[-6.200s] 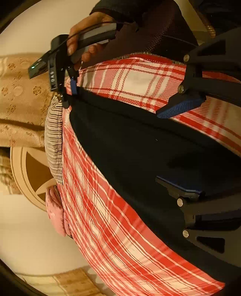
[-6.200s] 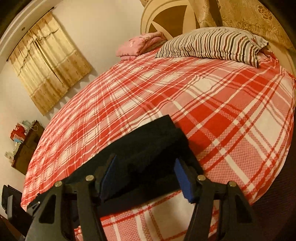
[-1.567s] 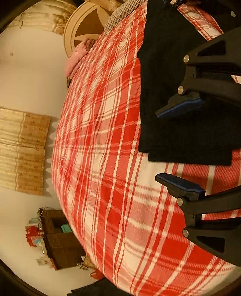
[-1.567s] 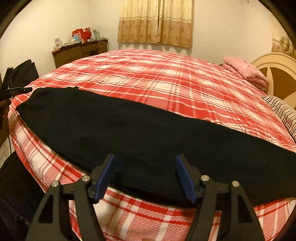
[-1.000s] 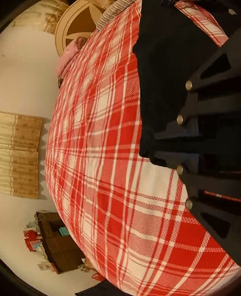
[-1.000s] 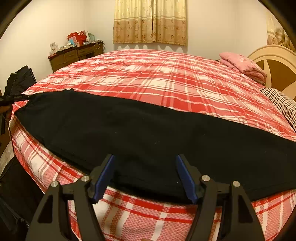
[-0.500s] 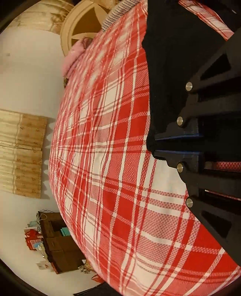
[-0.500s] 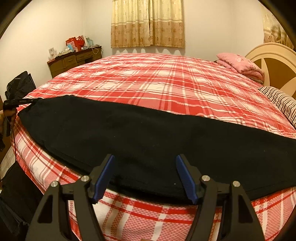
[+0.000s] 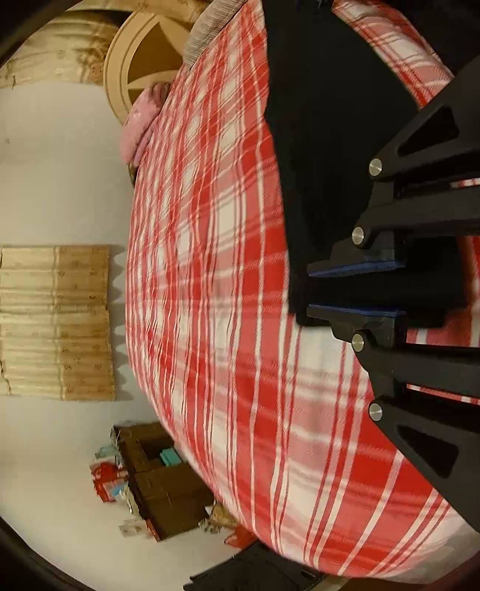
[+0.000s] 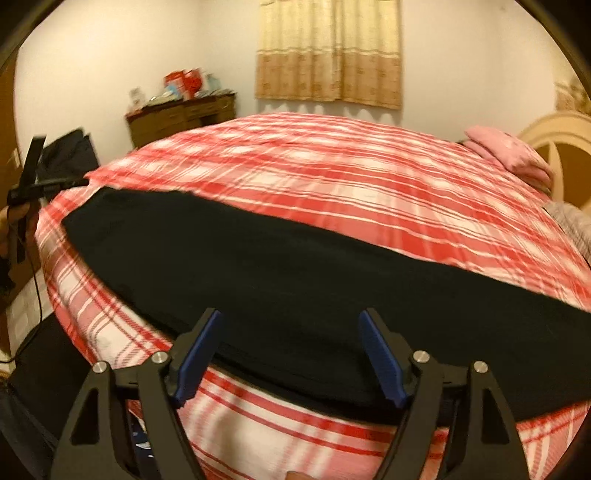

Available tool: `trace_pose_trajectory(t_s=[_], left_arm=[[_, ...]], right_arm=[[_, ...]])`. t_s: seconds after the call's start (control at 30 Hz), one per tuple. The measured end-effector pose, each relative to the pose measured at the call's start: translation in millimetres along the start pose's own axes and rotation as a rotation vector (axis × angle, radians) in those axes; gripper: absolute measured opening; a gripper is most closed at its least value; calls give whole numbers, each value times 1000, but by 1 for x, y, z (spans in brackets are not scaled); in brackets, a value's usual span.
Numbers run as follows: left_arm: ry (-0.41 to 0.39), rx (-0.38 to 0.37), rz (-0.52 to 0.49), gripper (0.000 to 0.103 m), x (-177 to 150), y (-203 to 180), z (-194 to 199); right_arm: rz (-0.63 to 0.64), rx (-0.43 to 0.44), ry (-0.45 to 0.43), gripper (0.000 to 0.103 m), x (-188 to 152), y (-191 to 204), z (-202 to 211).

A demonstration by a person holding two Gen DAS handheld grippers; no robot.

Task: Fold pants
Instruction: 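Grasp the folded pants edge with the left tool while the right tool grasps the other end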

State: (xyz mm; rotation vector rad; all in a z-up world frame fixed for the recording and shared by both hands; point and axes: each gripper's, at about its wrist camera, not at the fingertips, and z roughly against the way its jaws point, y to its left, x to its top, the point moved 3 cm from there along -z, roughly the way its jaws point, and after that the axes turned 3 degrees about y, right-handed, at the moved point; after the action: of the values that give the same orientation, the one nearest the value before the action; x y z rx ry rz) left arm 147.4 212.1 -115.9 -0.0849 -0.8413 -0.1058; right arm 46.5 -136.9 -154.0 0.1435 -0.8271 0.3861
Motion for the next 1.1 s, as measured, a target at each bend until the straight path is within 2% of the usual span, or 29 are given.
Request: trace_pose_trajectory(t_s=[0.03, 0.07, 0.13, 0.23, 0.33, 0.43, 0.63, 0.7, 0.87, 1.0, 1.1], left_arm=[[11, -17, -9, 24, -3, -7, -3], [28, -16, -18, 39, -7, -14, -8], [39, 3, -35, 58, -13, -23, -14], [49, 16, -42, 60, -19, -27, -24], [57, 10, -20, 60, -24, -23, -30], [39, 3, -19, 60, -25, -22, -30], [40, 15, -18, 70, -26, -27, -34], [45, 37, -30, 70, -25, -29, -36], [37, 25, -21, 71, -26, -26, -36], [30, 12, -12, 71, -25, -24, -36], [30, 14, -15, 73, -25, -26, -36]], right_arm=[[11, 10, 1, 79, 2, 5, -4], [25, 18, 2, 79, 5, 11, -8], [45, 19, 15, 79, 9, 20, -18], [54, 44, 61, 79, 10, 30, -33], [67, 34, 123, 79, 2, 35, -46], [95, 29, 131, 79, 2, 39, -42], [127, 79, 71, 79, 45, 60, -39], [158, 132, 54, 79, 63, 77, -48], [162, 206, 117, 79, 79, 102, -89], [152, 173, 194, 80, 68, 104, -116], [176, 159, 178, 81, 66, 106, -112]])
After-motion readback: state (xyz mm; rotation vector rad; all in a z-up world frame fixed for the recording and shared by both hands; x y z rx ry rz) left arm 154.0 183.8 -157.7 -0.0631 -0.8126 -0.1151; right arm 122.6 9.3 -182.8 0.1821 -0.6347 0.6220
